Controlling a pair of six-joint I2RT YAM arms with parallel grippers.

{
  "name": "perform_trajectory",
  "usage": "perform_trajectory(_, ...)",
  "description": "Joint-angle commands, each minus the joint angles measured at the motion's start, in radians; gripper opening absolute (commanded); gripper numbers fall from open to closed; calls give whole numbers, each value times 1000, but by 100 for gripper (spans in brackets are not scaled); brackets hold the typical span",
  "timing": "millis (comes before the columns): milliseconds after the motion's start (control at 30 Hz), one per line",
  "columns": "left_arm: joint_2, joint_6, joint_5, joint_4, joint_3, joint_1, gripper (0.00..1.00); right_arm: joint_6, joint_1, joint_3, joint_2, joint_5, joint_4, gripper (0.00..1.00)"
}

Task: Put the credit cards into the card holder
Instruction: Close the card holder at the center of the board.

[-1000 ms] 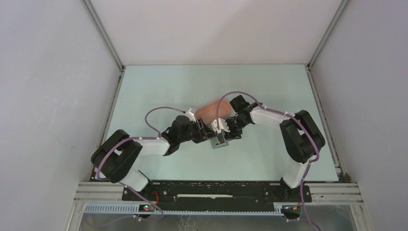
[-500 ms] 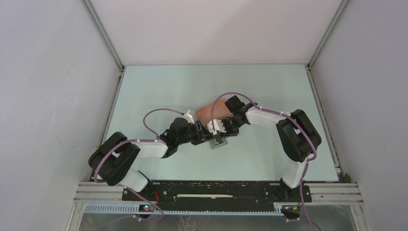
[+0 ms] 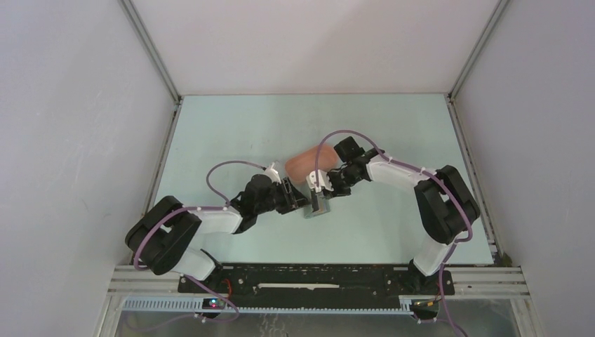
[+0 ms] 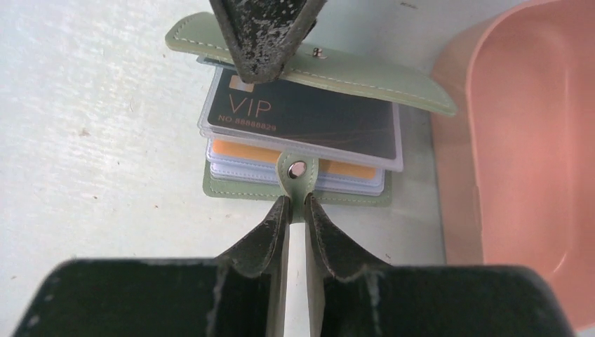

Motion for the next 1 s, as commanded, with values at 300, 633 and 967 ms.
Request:
perform_trajectory(300, 22, 49, 4, -56, 47, -18, 40, 264, -35, -2, -39, 15, 70, 26)
perform_trajectory(633, 102, 71, 18, -140, 148, -19, 38, 372, -66, 3, -40, 57, 66, 30)
perform_trajectory(967, 197, 116, 53, -273, 304, -21, 44, 406, -83, 5, -37, 59, 69, 33)
